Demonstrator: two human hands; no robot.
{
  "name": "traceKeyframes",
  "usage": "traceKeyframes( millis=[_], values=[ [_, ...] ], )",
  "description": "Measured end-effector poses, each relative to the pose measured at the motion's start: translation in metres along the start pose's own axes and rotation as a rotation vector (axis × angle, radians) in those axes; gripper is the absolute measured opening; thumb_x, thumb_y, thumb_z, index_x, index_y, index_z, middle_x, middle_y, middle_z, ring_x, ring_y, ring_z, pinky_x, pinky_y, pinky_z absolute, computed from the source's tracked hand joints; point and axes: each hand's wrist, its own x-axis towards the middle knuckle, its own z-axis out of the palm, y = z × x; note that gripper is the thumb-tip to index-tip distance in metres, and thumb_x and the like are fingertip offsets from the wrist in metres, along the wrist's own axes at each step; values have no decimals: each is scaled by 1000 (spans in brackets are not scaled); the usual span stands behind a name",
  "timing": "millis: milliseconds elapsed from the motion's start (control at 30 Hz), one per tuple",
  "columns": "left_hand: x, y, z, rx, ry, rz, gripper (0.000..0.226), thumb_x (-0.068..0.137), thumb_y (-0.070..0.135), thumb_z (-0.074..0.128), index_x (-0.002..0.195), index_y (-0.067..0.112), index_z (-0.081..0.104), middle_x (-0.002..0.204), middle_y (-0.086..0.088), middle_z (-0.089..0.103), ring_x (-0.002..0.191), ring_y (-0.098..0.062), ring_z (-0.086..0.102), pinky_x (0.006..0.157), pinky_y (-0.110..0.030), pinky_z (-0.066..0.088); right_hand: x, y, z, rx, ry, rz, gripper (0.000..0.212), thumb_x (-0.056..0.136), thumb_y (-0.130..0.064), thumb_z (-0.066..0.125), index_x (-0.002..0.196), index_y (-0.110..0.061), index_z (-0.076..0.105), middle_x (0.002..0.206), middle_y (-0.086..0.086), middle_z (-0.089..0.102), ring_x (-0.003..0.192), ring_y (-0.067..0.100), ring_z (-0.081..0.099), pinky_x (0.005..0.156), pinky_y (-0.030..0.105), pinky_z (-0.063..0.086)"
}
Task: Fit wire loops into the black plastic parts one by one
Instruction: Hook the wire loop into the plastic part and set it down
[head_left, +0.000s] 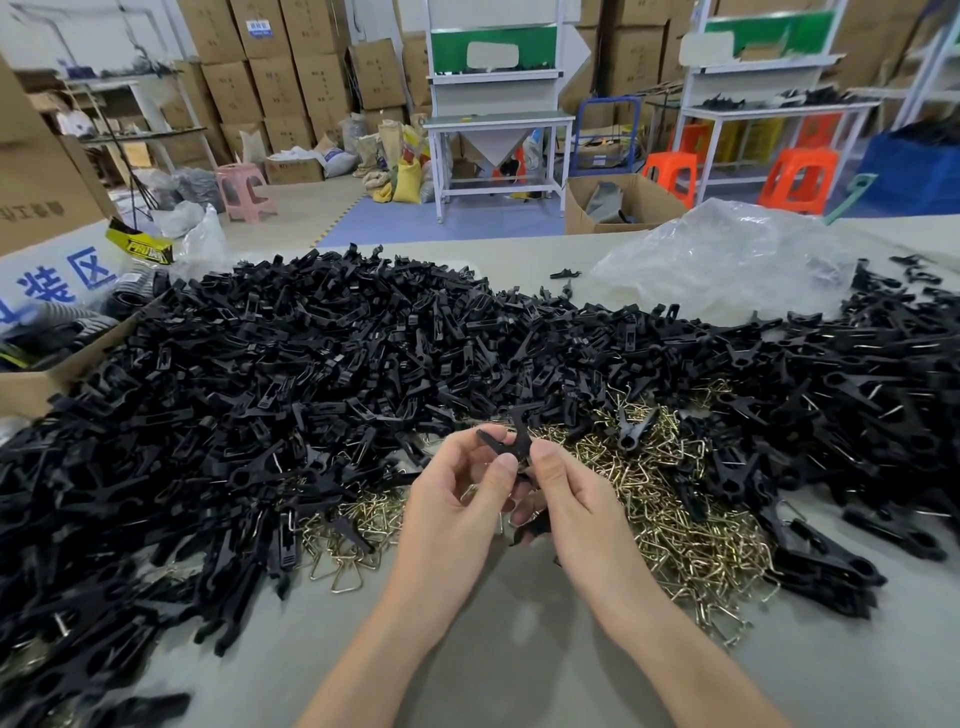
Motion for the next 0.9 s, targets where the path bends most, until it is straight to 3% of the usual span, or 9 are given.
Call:
traceKeyframes(
  millis=[200,300,367,433,533,633,800,900],
  values=[
    [-1,1,-1,-1,-11,-17,20,100,14,61,112,28,67,97,-15,68,83,-26,67,77,-63,56,-1,-1,0,18,-15,16,35,101,-49,42,106,-36,73,75,-4,65,68,12,64,62,36,55],
    [1,-1,-5,43,-3,13,23,99,15,62,115,30,67,98,-1,74,89,-15,70,82,-44,60,-2,-5,-1,48,-49,32,34,101,-47,43,110,-34,73,79,-1,65,70,15,64,63,35,56],
    [2,-3,-6,9,10,-8,25,98,15,63,116,31,66,100,1,76,91,-12,71,77,-33,61,-2,-8,-3,67,-93,33,32,102,-41,45,116,-34,73,82,-3,67,72,13,64,63,31,58],
    [3,-3,-7,-41,24,-33,24,96,13,64,110,32,69,99,0,77,86,-11,73,67,-26,59,-1,-11,-7,72,-126,30,31,105,-33,46,120,-36,73,89,0,71,73,10,63,63,25,56],
    [3,-5,-7,-6,39,-22,22,95,13,67,98,34,71,97,3,77,86,-10,73,68,-17,54,-1,-12,-12,102,-138,50,30,105,-24,51,117,-36,75,93,0,74,73,5,65,64,19,54],
    [4,-9,-8,179,76,11,10,95,25,68,101,33,70,98,9,74,89,-5,69,73,-15,50,0,-10,-14,78,-115,68,27,102,-23,57,112,-38,77,93,-11,76,76,1,64,67,16,52],
    [9,-9,-31,548,142,88,10,100,36,58,106,35,65,92,18,69,89,-3,63,80,-24,51,5,-5,-13,209,-19,152,27,88,-34,67,114,-28,74,102,-2,77,78,4,67,64,15,52],
    [8,-11,-43,926,55,221,15,99,39,52,104,34,64,98,24,62,96,-5,56,87,-30,41,6,-4,-13,310,35,173,30,77,-37,69,105,-29,77,101,3,77,77,5,67,62,17,53]
  ],
)
